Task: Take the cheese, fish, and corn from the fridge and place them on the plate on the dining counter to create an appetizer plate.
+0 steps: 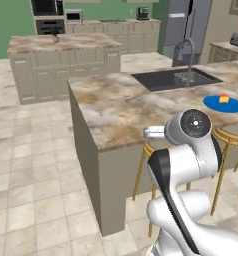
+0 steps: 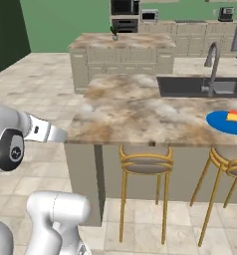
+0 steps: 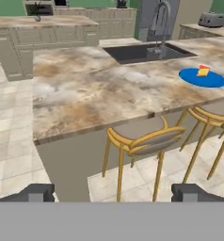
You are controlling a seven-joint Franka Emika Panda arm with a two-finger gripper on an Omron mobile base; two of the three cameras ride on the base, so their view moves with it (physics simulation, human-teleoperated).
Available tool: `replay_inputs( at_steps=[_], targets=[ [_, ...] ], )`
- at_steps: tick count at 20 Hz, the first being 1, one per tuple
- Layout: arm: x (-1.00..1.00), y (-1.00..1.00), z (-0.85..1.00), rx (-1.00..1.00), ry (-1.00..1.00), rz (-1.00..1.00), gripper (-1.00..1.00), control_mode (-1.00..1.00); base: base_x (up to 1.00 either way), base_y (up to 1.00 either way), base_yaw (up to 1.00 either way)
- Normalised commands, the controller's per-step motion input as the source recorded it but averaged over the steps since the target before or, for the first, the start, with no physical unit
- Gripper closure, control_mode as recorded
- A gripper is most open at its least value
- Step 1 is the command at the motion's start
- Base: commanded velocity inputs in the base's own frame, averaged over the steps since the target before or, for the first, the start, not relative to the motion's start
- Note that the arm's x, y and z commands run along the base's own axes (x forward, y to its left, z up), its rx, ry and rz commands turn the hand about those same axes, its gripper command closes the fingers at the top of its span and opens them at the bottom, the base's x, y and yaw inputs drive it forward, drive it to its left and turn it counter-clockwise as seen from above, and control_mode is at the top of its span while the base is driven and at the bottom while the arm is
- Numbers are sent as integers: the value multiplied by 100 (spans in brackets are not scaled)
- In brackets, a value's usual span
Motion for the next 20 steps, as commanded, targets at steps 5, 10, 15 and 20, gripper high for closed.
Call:
replay_inputs(
  at_steps=[5,10,15,20],
  targets=[
    [0,0,0,0,0,0,-100,100,44,100,0],
    [0,0,0,0,0,0,-100,100,50,100,0],
    [0,0,0,0,0,0,-100,100,60,100,0],
    [0,0,0,0,0,0,-100,100,95,98,-3]
  ],
)
